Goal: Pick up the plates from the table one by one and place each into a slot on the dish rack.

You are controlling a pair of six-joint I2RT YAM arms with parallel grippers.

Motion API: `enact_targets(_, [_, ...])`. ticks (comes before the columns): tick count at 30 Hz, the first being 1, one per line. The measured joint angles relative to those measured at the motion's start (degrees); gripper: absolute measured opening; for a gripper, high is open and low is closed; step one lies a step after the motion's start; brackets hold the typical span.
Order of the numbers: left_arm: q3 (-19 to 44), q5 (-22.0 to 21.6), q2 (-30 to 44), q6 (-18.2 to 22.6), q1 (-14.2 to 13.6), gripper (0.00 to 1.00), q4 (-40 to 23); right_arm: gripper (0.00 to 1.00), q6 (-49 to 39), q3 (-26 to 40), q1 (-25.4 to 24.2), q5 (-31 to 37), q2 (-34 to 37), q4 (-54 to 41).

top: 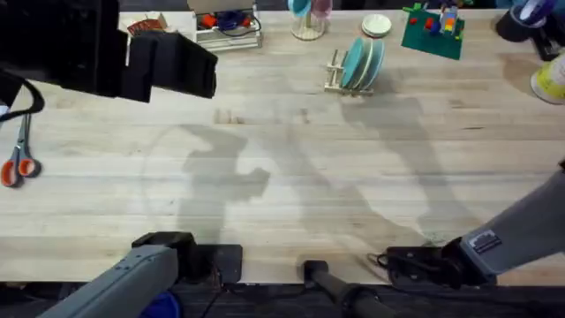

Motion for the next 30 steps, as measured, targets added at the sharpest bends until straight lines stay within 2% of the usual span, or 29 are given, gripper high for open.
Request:
enact_targets(4, [0.0,0.0,0.0,0.0,0.0,0.993,0.0,0.992,0.0,-0.4,0.0,-2.1,-3.8,0.0])
enact_targets(7, [0.0,0.0,0.0,0.0,0.0,0.994,0.0,0.992,0.0,-4.0,0.0,-3.1,-8.3,0.0])
enact_targets(15, [0.0,0.0,0.0,0.0,0.0,0.995,0.0,0.991,-0.4,-21.0,0.0,-3.9,-22.7,0.0])
enact_targets(16, [0.0,0.0,0.0,0.0,0.0,0.994,0.0,0.992,-0.4,-29.7,0.0,-3.9,-29.3,0.0])
enact_targets(22, [0.0,0.0,0.0,0.0,0.0,0.994,0.0,0.992,-0.4,-37.4,0.0,-3.9,-36.2,0.3])
enact_targets(30, [0.0,0.0,0.0,0.0,0.0,0.995,0.0,0.992,-0.4,-45.9,0.0,-3.3,-48.9,2.3])
